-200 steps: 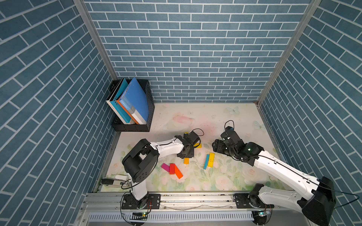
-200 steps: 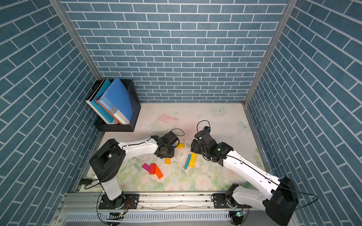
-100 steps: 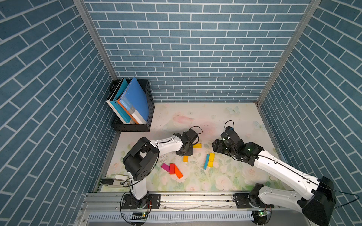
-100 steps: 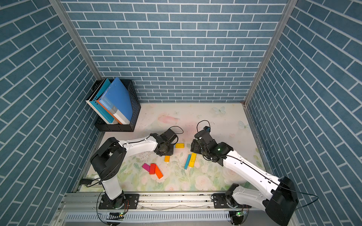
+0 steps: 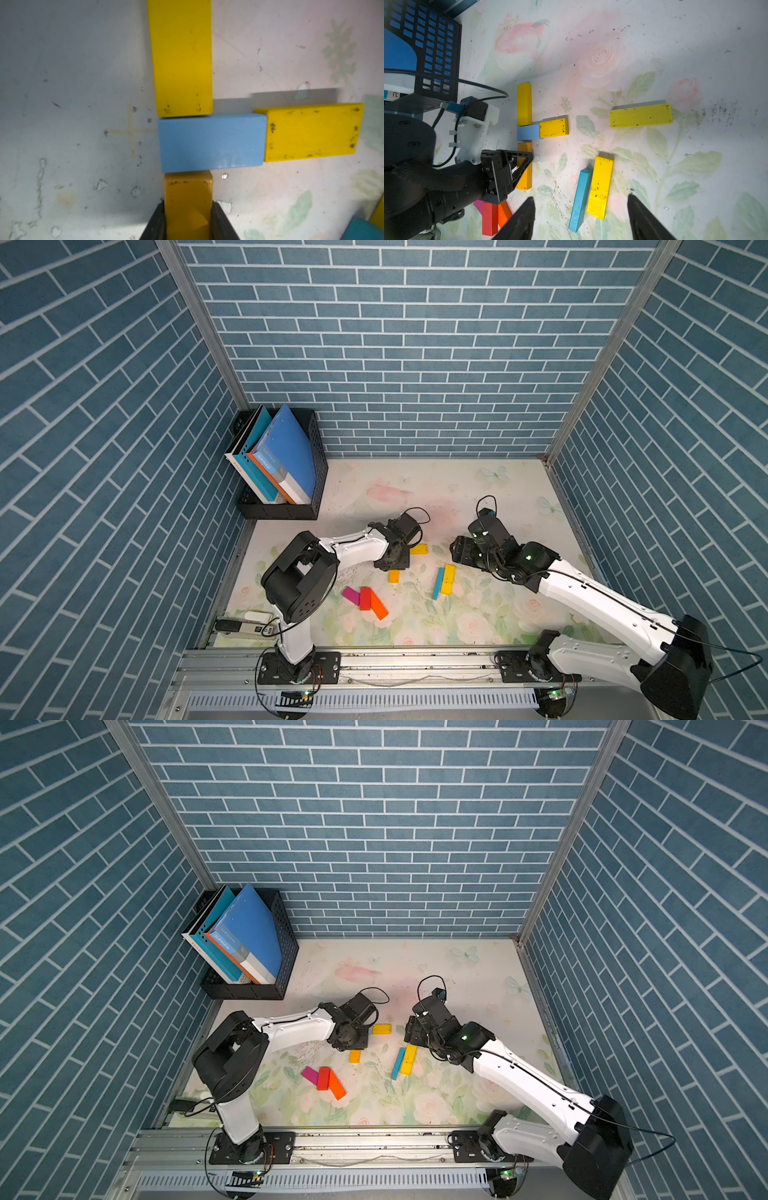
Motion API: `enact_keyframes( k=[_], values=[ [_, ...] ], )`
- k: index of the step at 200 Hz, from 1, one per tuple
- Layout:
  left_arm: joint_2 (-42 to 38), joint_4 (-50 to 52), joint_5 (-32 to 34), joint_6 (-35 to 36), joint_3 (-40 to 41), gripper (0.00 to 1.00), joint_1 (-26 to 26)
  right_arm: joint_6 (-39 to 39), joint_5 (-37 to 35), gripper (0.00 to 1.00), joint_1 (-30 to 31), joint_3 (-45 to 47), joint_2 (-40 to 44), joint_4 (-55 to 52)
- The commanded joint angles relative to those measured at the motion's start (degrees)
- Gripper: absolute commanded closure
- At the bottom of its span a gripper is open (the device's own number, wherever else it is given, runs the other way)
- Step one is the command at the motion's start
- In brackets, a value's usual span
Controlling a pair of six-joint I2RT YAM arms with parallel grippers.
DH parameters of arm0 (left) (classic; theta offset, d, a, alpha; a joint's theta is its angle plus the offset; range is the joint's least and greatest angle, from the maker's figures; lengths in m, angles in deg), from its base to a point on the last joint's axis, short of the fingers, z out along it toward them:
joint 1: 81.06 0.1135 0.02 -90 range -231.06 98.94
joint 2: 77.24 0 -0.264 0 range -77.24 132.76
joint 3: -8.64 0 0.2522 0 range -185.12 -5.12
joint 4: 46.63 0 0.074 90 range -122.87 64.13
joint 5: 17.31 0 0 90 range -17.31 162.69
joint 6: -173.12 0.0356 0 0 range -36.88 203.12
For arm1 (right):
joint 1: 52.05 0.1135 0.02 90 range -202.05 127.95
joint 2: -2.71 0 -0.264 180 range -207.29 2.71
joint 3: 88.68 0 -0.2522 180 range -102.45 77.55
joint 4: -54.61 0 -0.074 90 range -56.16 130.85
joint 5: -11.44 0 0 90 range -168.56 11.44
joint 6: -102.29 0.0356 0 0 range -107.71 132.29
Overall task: Assemble the letter h with building blocks
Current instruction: Assemble the building block at the center of the board.
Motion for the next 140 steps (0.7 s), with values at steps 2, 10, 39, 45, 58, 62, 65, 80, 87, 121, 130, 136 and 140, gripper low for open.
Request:
enact_keyframes(
  k=[2, 10, 39, 45, 58, 62, 65, 80, 87, 121, 130, 136, 140],
  values=[
    [3.1, -1.1, 1.8, -0.2, 0.3, 0.80, 0.8, 1.1, -1.0, 0.29, 0.1, 0.4, -0.1, -0.6],
    [3.0, -1.0, 2.1, -0.4, 0.4, 0.80, 0.7, 1.2, -1.0, 0.29, -0.1, 0.3, -0.2, -0.6],
    [2.8, -1.2, 2.5, -1.0, 0.9, 0.75, 0.8, 1.1, -1.1, 0.29, 0.0, 0.2, -0.1, -0.8],
    [2.8, -1.3, 2.5, -1.0, 0.8, 0.69, 0.9, 1.0, -1.1, 0.29, 0.1, 0.2, 0.0, -0.8],
    [2.8, -1.3, 2.6, -1.0, 0.8, 0.52, 0.9, 1.1, -1.1, 0.29, 0.0, -0.1, -0.1, -1.0],
    [2.8, -1.3, 2.6, -1.1, 0.8, 0.50, 0.8, 1.1, -1.1, 0.29, 0.0, 0.0, -0.2, -1.0],
    [2.8, -1.3, 2.7, -1.1, 0.7, 0.49, 0.9, 1.1, -1.0, 0.29, 0.0, 0.0, -0.1, -1.0],
    [2.9, -1.2, 2.6, -1.1, 0.5, 0.48, 0.9, 1.1, -1.2, 0.29, 0.0, -0.2, -0.1, -1.2],
    [2.9, -1.2, 2.5, -1.1, 0.4, 0.49, 0.8, 1.1, -1.2, 0.29, 0.1, -0.3, -0.1, -1.2],
    [2.9, -1.0, 2.6, -1.0, 0.2, 0.57, 0.8, 1.0, -1.3, 0.29, 0.0, -0.4, -0.1, -1.3],
    [2.9, -1.0, 2.6, -1.0, 0.2, 0.59, 0.9, 1.0, -1.3, 0.29, 0.0, -0.5, -0.2, -1.3],
    [2.9, -1.0, 2.6, -1.0, 0.3, 0.59, 0.9, 1.0, -1.3, 0.29, 0.0, -0.5, -0.3, -1.3],
    [3.0, -1.0, 2.6, -1.0, 0.2, 0.60, 0.9, 0.9, -1.3, 0.29, 0.0, -0.5, -0.4, -1.3]
  ],
)
